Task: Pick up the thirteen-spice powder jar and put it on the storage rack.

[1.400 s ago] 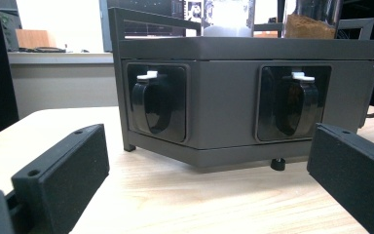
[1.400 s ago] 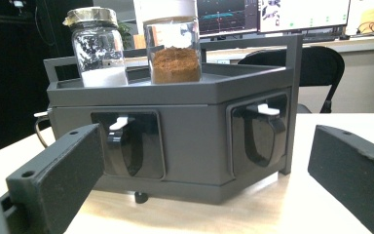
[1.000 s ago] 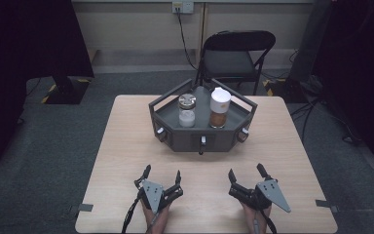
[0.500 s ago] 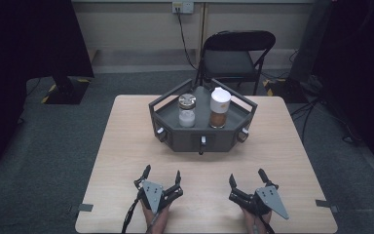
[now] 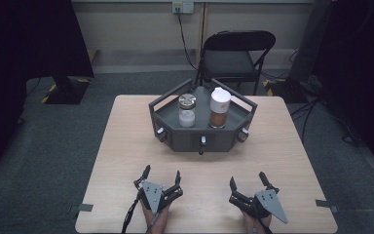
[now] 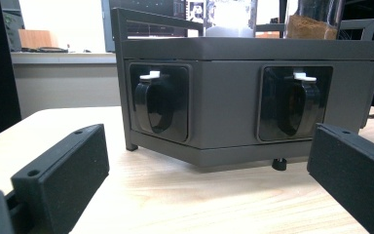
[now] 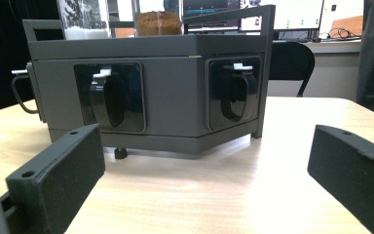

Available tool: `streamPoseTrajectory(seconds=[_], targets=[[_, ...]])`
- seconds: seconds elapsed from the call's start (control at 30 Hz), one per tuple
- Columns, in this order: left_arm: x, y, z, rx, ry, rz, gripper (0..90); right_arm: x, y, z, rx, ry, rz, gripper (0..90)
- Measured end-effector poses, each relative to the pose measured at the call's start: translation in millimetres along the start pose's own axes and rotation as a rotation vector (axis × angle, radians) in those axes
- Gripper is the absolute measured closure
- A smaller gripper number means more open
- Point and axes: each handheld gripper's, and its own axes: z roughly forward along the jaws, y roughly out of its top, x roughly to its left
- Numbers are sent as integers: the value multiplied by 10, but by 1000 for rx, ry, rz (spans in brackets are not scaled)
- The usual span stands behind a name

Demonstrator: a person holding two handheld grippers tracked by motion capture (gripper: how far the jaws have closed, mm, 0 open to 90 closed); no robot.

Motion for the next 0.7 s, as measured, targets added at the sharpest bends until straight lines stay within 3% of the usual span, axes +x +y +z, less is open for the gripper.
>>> streamPoseTrajectory(seconds=[0.37, 0.53, 0.7], targets=[[-3, 0, 0, 0, 2, -1, 8, 33, -54, -30, -13, -12, -8, 0], [-3, 0, 0, 0, 2, 0, 8, 118, -128, -63, -52, -42, -41, 0], [-2, 0, -1, 1, 2, 0, 8, 136, -130, -62, -54, -60, -31, 0]])
